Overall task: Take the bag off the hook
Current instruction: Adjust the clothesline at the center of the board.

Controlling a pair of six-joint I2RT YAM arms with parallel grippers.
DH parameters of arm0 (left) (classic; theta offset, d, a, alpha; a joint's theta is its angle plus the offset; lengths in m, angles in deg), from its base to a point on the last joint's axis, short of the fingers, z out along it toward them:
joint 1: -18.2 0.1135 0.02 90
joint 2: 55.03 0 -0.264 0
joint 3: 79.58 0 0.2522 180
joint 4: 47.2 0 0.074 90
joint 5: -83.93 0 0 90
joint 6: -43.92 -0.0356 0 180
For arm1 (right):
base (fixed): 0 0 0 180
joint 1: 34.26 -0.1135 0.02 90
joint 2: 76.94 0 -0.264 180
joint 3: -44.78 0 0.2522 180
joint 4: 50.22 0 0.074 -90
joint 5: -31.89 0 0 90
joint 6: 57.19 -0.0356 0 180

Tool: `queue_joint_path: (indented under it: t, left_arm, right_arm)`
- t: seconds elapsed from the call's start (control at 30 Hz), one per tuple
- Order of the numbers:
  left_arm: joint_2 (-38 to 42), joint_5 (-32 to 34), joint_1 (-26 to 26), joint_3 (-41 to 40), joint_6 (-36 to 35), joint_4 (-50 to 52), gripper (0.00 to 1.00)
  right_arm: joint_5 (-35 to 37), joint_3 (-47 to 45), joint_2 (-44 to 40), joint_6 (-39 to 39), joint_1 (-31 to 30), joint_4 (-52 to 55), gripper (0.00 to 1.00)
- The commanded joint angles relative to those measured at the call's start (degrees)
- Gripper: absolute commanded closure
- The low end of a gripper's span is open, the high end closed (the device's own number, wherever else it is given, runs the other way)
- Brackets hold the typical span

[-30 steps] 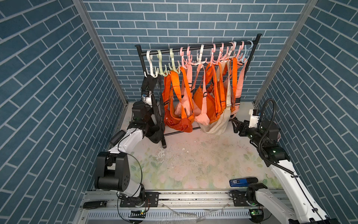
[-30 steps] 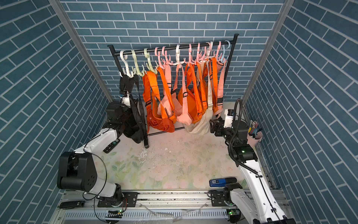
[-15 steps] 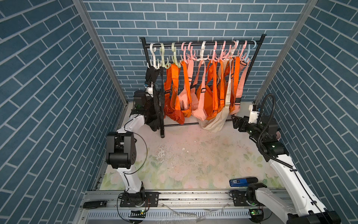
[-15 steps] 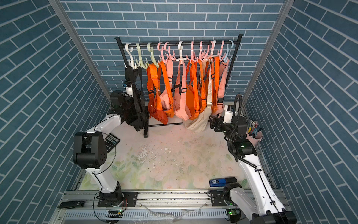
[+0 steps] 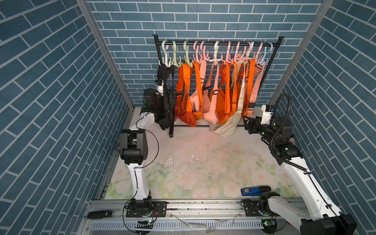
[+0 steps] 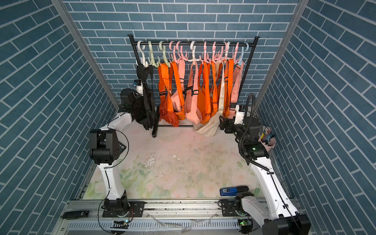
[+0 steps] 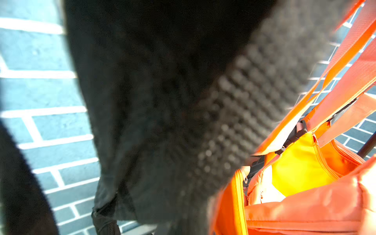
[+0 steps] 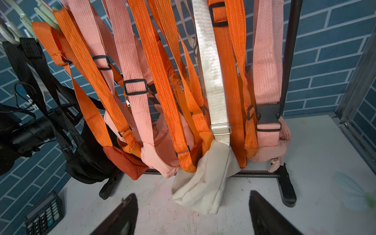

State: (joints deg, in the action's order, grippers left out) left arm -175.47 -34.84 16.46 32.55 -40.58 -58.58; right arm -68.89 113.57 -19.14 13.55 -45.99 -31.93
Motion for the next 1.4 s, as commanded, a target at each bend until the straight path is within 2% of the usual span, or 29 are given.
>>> queue_joint_path:
  t: [0.0,0.13,0.23,0.43,0.6,0.67,0.7,0.73,1.03,1.23,1.37]
  left_arm:
    - [-1.2,-4.3,-0.8,3.1,10.0,-1.5,1.0]
    - [-1.1,-4.1,-1.4,0.7,10.0,-4.2,0.99]
    - [0.2,-4.1,-1.8,-3.1,10.3,-7.5,0.88]
    - [4.2,-3.0,-1.8,-11.1,10.0,-12.0,0.56]
    - [7.9,-1.9,-1.8,-15.4,9.8,-13.1,0.43]
    - [9.6,-1.6,-1.8,-16.9,9.6,-13.0,0.25]
    - [10.6,-1.5,-1.8,-17.7,9.5,-13.0,0.11]
    - [11.6,-1.3,-1.8,-18.8,9.4,-12.6,0.01]
    - [21.0,1.6,-1.7,-31.9,10.7,-15.2,0.01]
    - [26.7,8.8,-1.7,-35.5,11.3,-6.1,0.0]
    - [30.1,10.4,-1.7,-38.6,13.5,-4.3,0.01]
  right_arm:
    - [-0.8,1.6,1.0,-0.3,-0.6,-2.4,0.16]
    - [-1.0,1.5,1.6,-0.3,-0.8,-3.1,0.16]
    - [-1.0,1.2,1.4,-0.2,-0.8,-3.4,0.16]
    - [-1.2,0.7,0.1,-0.1,-1.0,-3.1,0.16]
    - [-1.2,0.5,-0.7,0.2,-0.9,-2.0,0.15]
    - [-1.2,0.6,-0.9,0.2,-0.9,-1.6,0.15]
    - [-1.2,0.7,-1.1,0.2,-0.9,-1.2,0.15]
    - [-1.2,0.8,-1.2,0.1,-0.9,-0.9,0.15]
    - [-3.1,2.1,-2.7,-0.7,-0.9,2.3,0.15]
    - [-4.8,3.2,-3.9,-0.6,-1.1,5.3,0.17]
    - [-5.9,3.4,-4.8,-0.6,-1.2,6.5,0.18]
